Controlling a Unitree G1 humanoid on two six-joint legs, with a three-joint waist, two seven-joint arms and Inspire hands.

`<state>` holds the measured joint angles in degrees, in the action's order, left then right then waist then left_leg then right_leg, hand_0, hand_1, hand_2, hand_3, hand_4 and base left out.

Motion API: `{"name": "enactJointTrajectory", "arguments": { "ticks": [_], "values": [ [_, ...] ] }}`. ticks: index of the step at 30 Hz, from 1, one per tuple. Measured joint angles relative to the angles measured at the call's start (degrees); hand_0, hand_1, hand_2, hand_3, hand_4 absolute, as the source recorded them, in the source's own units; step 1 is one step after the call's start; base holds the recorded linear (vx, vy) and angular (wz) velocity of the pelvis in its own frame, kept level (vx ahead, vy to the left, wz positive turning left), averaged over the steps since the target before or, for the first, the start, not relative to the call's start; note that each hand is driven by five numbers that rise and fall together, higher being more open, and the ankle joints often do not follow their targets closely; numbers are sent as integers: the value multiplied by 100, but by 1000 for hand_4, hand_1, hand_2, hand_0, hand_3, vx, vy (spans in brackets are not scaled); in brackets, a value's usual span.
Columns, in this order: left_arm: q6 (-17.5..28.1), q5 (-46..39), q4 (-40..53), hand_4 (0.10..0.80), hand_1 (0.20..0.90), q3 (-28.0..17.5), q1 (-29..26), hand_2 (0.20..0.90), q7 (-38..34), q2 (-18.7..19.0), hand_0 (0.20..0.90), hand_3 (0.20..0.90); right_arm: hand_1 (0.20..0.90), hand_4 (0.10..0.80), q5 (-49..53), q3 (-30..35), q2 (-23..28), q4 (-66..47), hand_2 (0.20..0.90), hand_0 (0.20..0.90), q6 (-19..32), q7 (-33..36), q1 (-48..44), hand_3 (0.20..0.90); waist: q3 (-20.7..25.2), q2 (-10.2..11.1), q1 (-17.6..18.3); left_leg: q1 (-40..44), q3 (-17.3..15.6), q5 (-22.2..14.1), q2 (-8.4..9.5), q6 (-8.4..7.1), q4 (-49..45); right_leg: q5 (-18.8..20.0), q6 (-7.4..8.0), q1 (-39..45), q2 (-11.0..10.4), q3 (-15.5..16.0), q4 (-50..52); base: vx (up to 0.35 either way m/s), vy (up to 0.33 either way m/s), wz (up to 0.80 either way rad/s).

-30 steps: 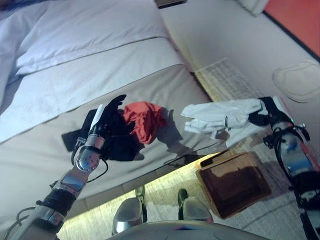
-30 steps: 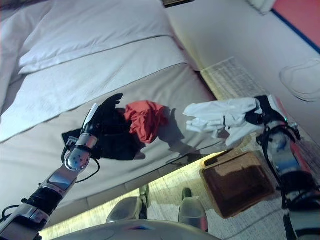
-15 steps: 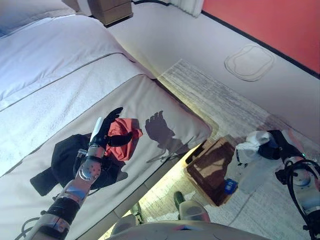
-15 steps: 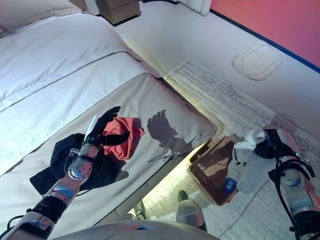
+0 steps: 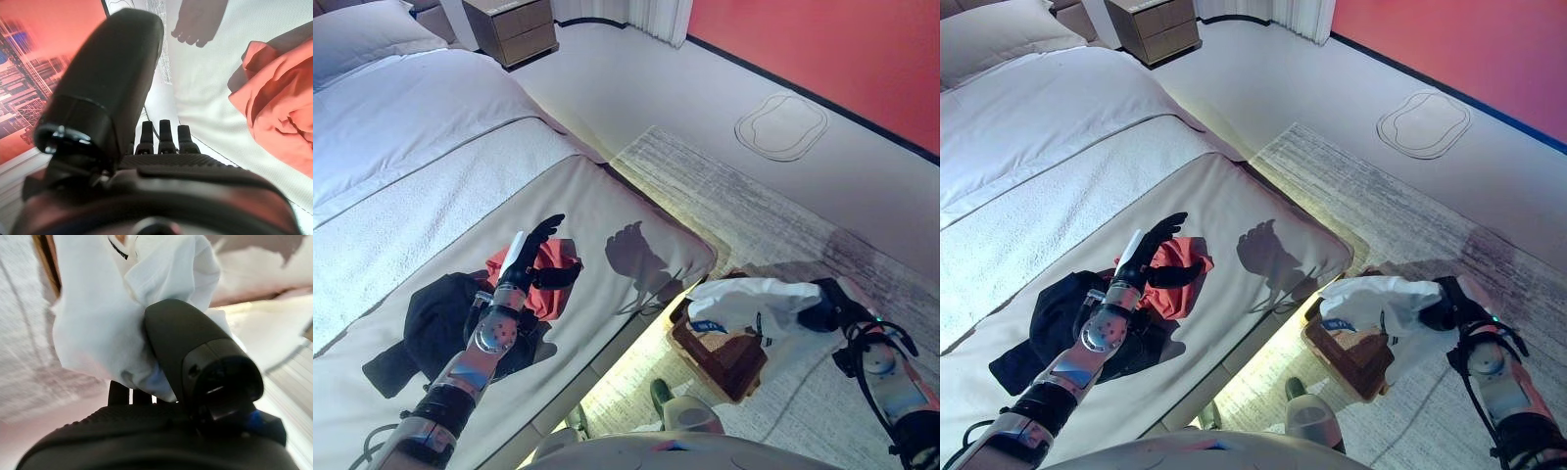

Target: Pick up the clothes from the bed and place them into the basket

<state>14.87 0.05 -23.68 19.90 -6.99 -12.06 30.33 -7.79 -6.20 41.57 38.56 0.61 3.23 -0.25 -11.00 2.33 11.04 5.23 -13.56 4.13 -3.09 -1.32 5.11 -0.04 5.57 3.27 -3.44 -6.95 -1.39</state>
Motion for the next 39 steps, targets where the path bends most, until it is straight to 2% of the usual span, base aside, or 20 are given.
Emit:
{"name": "enactJointTrajectory", "arguments": {
  "ticks": [7, 8, 9, 14, 18, 32, 39],
  "values": [
    [0, -13, -50, 800, 900, 445, -300, 900, 55, 108, 900, 900, 300, 100, 266, -213, -335, 1329, 300, 300, 1, 62, -580, 200, 56, -246, -120, -173, -10, 55, 20, 9, -1, 146, 14, -87, -29, -3, -177, -55, 0, 0],
    [4, -13, -71, 800, 900, 470, -344, 900, 55, 108, 900, 900, 634, 490, 269, -265, -372, 1436, 634, 634, 5, 85, -643, 590, 54, -286, -126, -171, -2, 55, 20, 8, -1, 146, 14, -78, -29, 4, -176, 0, 0, 0],
    [10, -15, -80, 800, 900, 476, -365, 900, 55, 108, 900, 900, 900, 800, 269, -291, -389, 1469, 900, 900, 10, 115, -667, 900, 49, -312, -124, -169, -3, 55, 19, 8, -1, 146, 14, -78, -28, 4, -176, 0, 0, 0],
    [106, -110, -246, 800, 900, 515, -470, 900, 52, 103, 900, 900, 900, 800, 210, -364, -454, 1569, 900, 900, 216, 646, -699, 900, -73, -593, -111, -165, 3, 54, 21, 7, 28, 160, 3, -35, -50, 12, -257, 6, 31, 0],
    [172, -117, -261, 800, 900, 533, -470, 900, 51, 36, 900, 900, 900, 800, 203, -363, -455, 1680, 900, 900, 292, 805, -700, 900, -99, -691, -105, -166, 25, 54, 26, 6, 29, 206, -3, 20, -59, 35, -362, 0, 3, 1],
    [175, -118, -260, 800, 900, 573, -474, 900, 50, -2, 900, 900, 900, 800, 181, -354, -450, 1383, 900, 900, 318, 1005, -715, 900, -132, -672, -54, -264, 134, 59, 28, -5, 28, 205, -3, -14, -52, 135, -379, 1, -4, 3],
    [190, -116, -261, 800, 900, 567, -472, 900, -27, -169, 900, 900, 900, 800, -194, -383, -291, -279, 900, 900, 32, 1451, -777, 900, -319, -670, -134, -290, 291, 105, 45, -44, 3, 206, -3, 35, -57, 286, -379, 17, -6, 10]
  ]
}}
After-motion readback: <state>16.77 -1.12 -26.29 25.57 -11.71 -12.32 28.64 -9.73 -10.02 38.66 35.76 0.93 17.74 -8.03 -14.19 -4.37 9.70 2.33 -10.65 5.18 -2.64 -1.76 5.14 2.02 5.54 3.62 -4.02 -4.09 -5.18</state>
